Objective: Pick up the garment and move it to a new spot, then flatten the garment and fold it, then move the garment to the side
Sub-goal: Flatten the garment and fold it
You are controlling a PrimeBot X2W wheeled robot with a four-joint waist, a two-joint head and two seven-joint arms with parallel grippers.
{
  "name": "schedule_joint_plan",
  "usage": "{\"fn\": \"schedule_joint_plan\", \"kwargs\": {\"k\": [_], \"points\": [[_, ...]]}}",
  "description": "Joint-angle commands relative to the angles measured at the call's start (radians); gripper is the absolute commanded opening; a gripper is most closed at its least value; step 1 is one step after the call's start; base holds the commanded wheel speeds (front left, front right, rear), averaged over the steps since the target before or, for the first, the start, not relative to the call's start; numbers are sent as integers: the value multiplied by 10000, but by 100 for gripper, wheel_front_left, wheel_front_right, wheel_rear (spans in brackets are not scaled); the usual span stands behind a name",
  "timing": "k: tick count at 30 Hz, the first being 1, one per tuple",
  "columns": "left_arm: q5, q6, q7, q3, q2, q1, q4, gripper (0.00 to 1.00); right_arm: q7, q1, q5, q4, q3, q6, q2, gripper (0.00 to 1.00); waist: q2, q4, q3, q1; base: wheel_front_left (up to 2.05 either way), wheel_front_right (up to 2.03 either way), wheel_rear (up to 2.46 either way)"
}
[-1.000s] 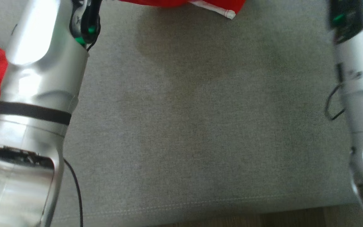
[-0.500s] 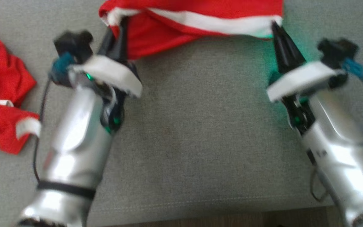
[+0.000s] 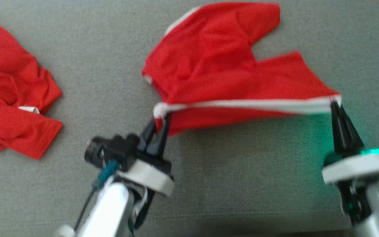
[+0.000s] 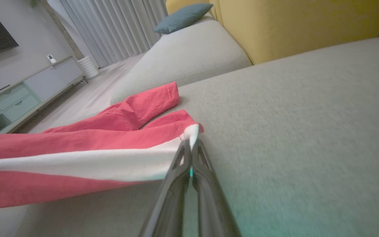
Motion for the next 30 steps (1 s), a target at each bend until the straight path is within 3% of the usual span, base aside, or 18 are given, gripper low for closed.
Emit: {"fn": "schedule_joint_plan", "kwargs": {"k": [1, 12, 16, 22, 30], "points": [[100, 51, -49, 224, 127, 60, -492, 0, 188, 400, -184, -663, -71, 73, 38, 0, -1, 44, -161, 0, 0, 0, 0], [356, 69, -49, -12, 126, 2001, -1655, 0, 3047, 3807, -1646, -5042, -2276, 73, 1225, 0, -1, 114, -705, 0, 0, 0, 0], [233, -8, -49, -159, 126, 2346, -1831, 0, 3612, 4245, -1799, -5814, -2627, 73, 1397, 0, -1, 164, -799, 0, 0, 0, 0], [-181, -216, -49, -539, 126, 2242, -1672, 0, 4044, 3837, -1884, -6101, -2950, 73, 1287, 0, -1, 266, -715, 0, 0, 0, 0], [-1619, -204, -16, -902, 126, 874, -882, 0, 4457, 1179, -1593, -4794, -2528, 73, 34, 0, -1, 703, 40, 0, 0, 0, 0]]}}
